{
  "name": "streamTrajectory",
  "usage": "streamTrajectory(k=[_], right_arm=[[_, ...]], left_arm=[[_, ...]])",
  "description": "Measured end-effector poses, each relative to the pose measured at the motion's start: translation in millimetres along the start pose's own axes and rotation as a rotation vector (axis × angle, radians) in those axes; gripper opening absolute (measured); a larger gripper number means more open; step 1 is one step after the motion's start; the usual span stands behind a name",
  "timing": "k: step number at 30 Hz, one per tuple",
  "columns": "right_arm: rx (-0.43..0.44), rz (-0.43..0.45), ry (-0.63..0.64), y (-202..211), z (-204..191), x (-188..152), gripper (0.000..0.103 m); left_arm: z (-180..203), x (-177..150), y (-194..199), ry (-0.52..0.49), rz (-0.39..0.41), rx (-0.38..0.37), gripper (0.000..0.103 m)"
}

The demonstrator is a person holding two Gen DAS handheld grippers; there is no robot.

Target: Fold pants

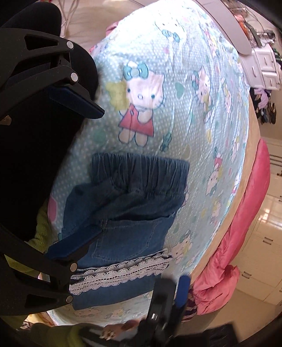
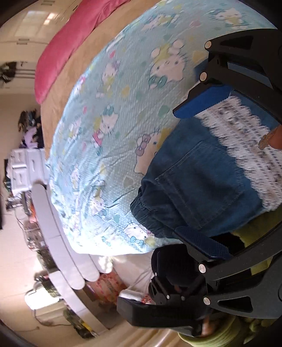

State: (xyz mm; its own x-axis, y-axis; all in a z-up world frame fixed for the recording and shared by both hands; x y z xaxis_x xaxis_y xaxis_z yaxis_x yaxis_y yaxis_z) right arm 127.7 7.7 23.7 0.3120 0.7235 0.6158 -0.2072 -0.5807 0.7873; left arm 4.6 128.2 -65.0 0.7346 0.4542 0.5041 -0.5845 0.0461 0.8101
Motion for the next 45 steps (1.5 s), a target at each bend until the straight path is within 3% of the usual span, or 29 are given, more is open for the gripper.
streamTrajectory(k=[4, 8, 11, 13, 18, 19, 21, 22, 27, 30, 34, 36, 45], right_arm=[[0.049, -0.049, 0.032, -30.0, -1.4, 10.1, 0.094], [0.124, -0.101, 0.045, -56.3, -4.8, 20.8, 0.094], [0.168, -0.13, 0.085, -73.3, -12.7, 28.7, 0.094], [0.191, -0.15, 0.106, -83.0, -17.2, 32.2, 0.094], [0.263, -0.194, 0.112, -107.3, -21.8, 34.3, 0.093], [0.278, -0.197, 0.109, -110.7, -22.3, 34.2, 0.089], [0.343, -0.201, 0.109, -115.8, -25.9, 32.6, 0.058], [0.347, -0.196, 0.114, -115.8, -27.9, 31.8, 0.056], [0.338, -0.141, 0.115, -95.7, -25.2, 30.4, 0.036], [0.34, -0.091, 0.093, -74.6, -17.2, 28.3, 0.03], [0.359, -0.024, 0.058, -46.0, -5.7, 24.6, 0.028], [0.36, 0.008, 0.051, -31.2, -1.5, 21.1, 0.028], [0.338, 0.123, -0.024, 23.1, 31.0, -6.3, 0.028]], left_arm=[[6.3, 0.9, -9.9, -0.01, -0.022, -0.04, 0.098], [11.4, 3.2, -18.7, 0.006, -0.043, -0.154, 0.098], [10.5, 3.5, -26.6, 0.012, -0.054, -0.162, 0.094], [7.1, 3.9, -31.8, 0.028, -0.062, -0.155, 0.08], [4.0, 3.7, -33.0, 0.028, -0.063, -0.157, 0.076], [3.6, 3.4, -33.3, 0.03, -0.063, -0.159, 0.076], [3.0, 3.1, -34.2, 0.033, -0.064, -0.161, 0.076], [2.5, 2.9, -34.4, 0.035, -0.065, -0.162, 0.075], [2.1, 1.9, -26.9, 0.038, -0.057, -0.169, 0.075], [4.8, 1.8, -17.7, 0.047, -0.042, -0.19, 0.076], [8.4, 0.6, -0.6, 0.054, -0.012, -0.227, 0.083], [11.2, -0.5, 3.9, 0.06, -0.014, -0.252, 0.093], [48.6, -8.5, -2.2, 0.085, -0.104, -0.402, 0.093]])
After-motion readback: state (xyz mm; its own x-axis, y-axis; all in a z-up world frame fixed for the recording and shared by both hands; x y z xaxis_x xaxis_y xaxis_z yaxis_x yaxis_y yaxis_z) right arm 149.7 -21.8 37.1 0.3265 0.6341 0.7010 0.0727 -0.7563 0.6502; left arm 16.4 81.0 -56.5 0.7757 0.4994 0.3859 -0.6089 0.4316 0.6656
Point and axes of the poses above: each gripper's, at about its wrist camera, not at the fingertips, and y roughly against the way its jaws point, z to its right, x to its top, the point moved 3 cm from there along -y, roughly the way its jaws point, and after that the axes turned 9 degrees about y, right-handed, at the moved point
